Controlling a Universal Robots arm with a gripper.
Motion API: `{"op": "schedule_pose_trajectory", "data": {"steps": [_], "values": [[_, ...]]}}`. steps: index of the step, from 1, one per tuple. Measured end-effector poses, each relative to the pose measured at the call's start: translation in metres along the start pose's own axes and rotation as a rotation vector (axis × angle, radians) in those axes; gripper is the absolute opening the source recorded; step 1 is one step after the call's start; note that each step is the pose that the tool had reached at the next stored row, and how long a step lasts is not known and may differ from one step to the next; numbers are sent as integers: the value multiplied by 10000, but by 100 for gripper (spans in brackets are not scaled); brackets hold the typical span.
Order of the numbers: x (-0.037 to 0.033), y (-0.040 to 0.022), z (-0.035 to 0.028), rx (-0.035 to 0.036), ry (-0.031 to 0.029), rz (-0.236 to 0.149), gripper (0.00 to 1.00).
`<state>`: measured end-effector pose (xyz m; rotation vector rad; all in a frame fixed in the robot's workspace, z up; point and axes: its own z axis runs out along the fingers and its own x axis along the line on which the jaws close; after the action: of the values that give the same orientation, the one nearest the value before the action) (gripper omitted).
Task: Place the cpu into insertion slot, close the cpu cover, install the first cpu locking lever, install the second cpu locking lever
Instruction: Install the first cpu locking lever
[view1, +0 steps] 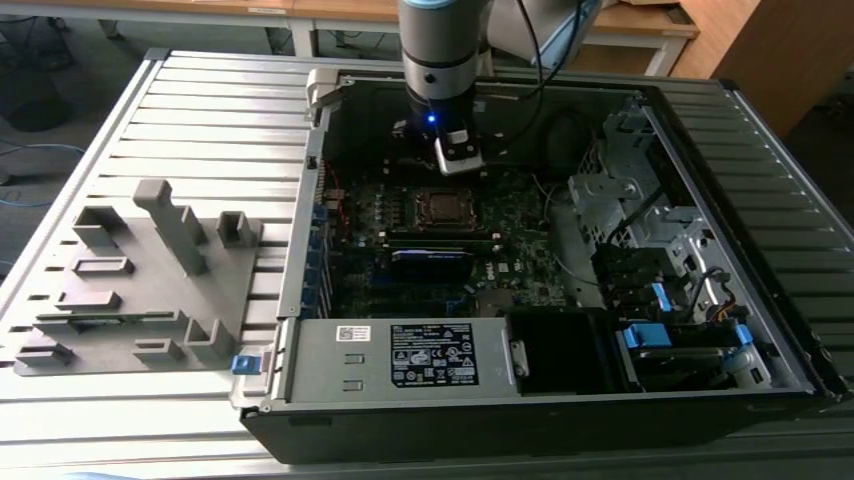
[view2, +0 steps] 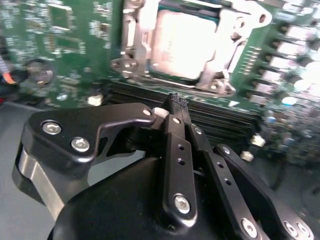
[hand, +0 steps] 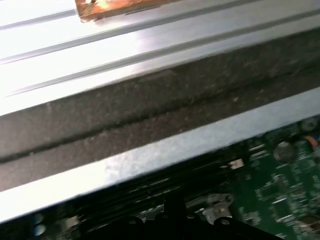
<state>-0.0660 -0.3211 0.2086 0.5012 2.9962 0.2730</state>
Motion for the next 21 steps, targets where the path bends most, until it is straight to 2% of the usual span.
{"op": "schedule_pose_trajectory", "data": {"steps": [1, 2, 4, 6, 12, 17, 18, 19, 21], "values": [[-1, 0, 1, 72, 126, 20, 11], [-1, 0, 1, 91, 155, 25, 11], [-1, 0, 1, 93, 157, 26, 11], [-1, 0, 1, 112, 210, 35, 11], [-1, 0, 1, 113, 212, 35, 11], [-2, 2, -11, 166, 195, 28, 11], [-2, 4, -16, 202, 181, 26, 11], [-2, 5, -21, 307, 146, 14, 11], [-3, 6, -26, 606, 47, -21, 11]]}}
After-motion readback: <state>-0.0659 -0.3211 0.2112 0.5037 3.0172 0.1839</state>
